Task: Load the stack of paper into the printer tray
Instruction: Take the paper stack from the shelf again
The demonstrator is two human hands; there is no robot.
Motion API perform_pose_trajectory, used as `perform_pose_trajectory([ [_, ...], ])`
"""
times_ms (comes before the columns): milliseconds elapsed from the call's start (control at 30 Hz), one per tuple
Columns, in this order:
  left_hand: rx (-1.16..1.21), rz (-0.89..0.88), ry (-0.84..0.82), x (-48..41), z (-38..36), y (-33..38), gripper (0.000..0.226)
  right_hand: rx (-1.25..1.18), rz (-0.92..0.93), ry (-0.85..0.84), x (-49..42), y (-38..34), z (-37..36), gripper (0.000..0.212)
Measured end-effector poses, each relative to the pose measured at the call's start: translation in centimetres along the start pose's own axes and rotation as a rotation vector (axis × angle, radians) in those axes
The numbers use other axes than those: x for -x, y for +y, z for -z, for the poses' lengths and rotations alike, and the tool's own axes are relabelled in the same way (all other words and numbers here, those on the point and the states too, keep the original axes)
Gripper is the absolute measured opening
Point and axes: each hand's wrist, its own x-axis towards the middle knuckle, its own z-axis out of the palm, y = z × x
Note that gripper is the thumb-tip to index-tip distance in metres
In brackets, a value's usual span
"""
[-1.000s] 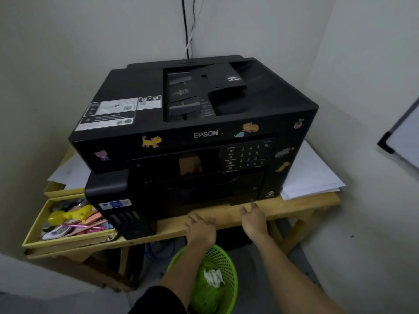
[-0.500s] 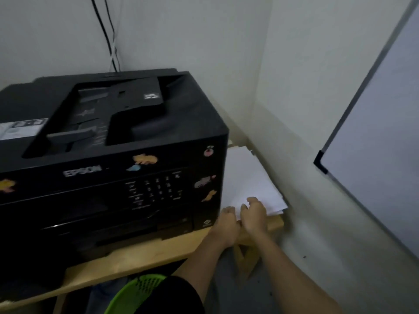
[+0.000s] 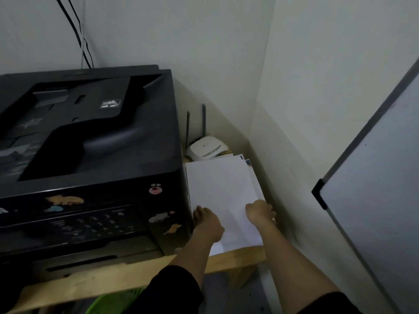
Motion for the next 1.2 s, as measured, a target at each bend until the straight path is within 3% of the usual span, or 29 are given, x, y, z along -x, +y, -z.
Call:
perform_pose_trajectory([
  [200, -0.315, -0.004, -0.037, -0.8, 0.2, 0.3, 0.080, 0.128, -0.013, 0.070, -0.1, -1.2, -0.7, 0.038],
  [400, -0.438, -0.036, -0.043, -0.4, 0.9, 0.5, 0.073, 0.224, 0.026, 0.168, 0.3, -2.2, -1.3, 0.036],
  [633, -0.451, -0.052, 0.011, -0.1, 0.6, 0.3, 0.070, 0.283, -0.050, 0.045, -0.1, -2.0, -2.0, 0.049],
  [767, -0.411, -0.032, 0.021, -0.2, 0.5, 0.3, 0.071, 0.303, -0.029, 0.140, 0.4, -2.2, -2.4, 0.057],
  [900, -0.378, -0.009, 0.013, -0.3, 0.5, 0.3, 0.071, 0.090, 0.046, 0.248, 0.8, -2.4, -1.6, 0.042],
  [1000, -0.251, -0.024, -0.033, -0.1, 1.0, 0.5, 0.072, 0.007, 0.146, 0.235, 1.2, -2.6, -0.4, 0.033],
  [1200, 0.612, 0.173, 0.119, 0.5, 2.6, 1.6, 0.081, -0.117, 0.255, 0.240, 1.0, -3.6, 4.1, 0.023],
])
